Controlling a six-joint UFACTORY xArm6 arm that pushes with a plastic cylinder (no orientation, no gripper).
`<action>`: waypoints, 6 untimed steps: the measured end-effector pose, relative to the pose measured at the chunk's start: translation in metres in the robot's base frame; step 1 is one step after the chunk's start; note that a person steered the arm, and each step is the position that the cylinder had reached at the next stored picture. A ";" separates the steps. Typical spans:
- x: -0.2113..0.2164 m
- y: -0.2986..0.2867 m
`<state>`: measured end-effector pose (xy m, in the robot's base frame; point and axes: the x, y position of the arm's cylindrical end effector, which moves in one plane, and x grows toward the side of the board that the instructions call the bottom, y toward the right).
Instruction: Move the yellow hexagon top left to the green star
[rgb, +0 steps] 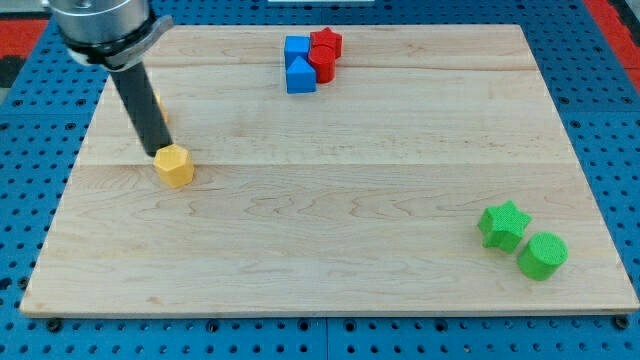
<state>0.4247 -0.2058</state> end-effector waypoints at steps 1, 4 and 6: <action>0.025 -0.027; 0.007 0.126; 0.048 0.317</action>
